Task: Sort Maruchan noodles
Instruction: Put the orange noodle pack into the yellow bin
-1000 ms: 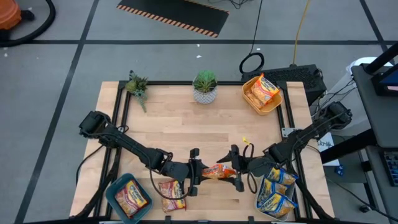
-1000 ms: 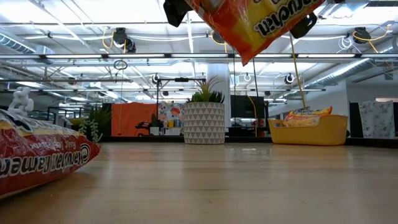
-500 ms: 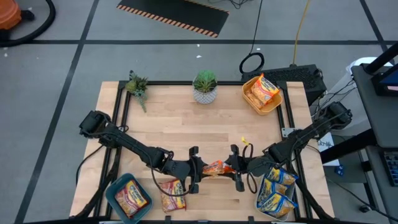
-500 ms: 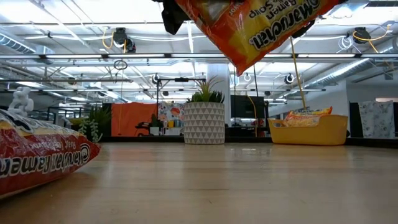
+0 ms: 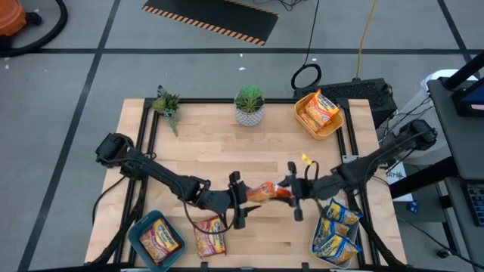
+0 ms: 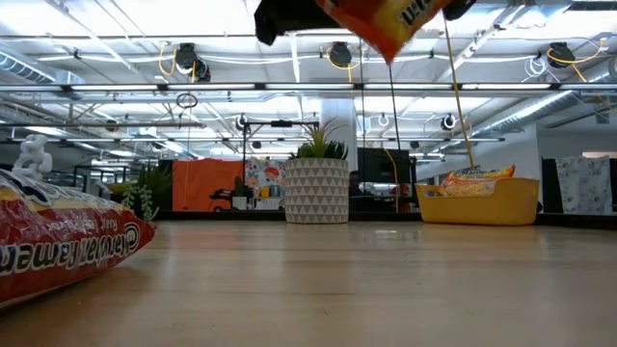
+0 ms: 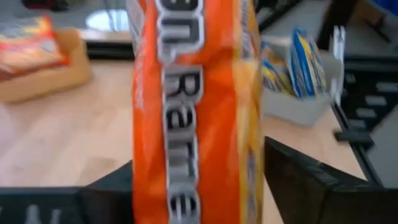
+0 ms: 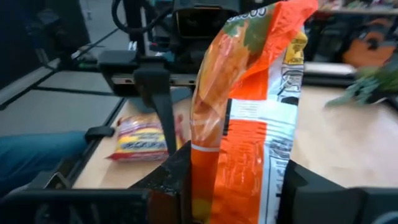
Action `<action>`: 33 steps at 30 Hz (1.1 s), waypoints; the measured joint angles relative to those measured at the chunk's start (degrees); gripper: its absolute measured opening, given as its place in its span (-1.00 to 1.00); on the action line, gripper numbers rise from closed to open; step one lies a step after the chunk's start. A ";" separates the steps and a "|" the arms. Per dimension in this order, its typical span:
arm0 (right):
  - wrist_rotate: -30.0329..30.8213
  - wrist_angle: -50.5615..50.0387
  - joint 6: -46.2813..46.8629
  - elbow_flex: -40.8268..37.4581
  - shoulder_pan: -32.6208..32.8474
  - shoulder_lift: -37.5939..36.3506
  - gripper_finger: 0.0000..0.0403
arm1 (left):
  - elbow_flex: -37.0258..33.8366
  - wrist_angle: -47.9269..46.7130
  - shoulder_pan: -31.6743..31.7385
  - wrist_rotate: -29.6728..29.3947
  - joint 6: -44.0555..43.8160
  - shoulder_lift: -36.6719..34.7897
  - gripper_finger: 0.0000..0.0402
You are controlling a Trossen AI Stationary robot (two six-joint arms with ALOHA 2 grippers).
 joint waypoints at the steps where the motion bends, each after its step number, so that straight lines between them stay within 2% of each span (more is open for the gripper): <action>1: 0.11 -0.88 -0.73 0.02 -0.44 -1.05 -0.42 | -0.01 0.19 0.34 -0.90 0.37 -0.68 0.23; 5: 0.23 -5.74 -2.63 0.07 -2.56 -5.33 -0.44 | -0.01 -2.44 1.32 -4.10 2.48 -4.89 0.36; 9: 0.66 -10.72 -3.11 0.08 -5.12 -9.30 -0.43 | 0.01 -8.72 2.37 -6.85 3.21 -9.12 0.38; 16: 8.88 -19.63 -2.77 0.11 -10.43 -14.61 -0.43 | -0.02 -21.14 5.77 -9.38 1.26 -11.77 0.38; 22: 13.61 -29.96 -0.81 0.11 -15.61 -17.13 -0.43 | -0.01 -23.07 10.16 -8.74 -0.15 -11.90 0.38; 25: 13.53 -33.26 -1.45 0.11 -19.17 -17.94 -0.43 | -0.01 -22.01 11.96 -7.22 -0.29 -11.90 0.38; 29: 13.55 -33.32 -4.57 0.11 -24.47 -18.59 -0.43 | -0.01 -21.87 13.68 -4.77 -0.26 -11.90 0.38; 33: 13.51 -28.91 -8.19 -0.66 -29.69 -18.62 -0.42 | -0.01 -21.81 15.01 -4.76 0.37 -11.90 0.38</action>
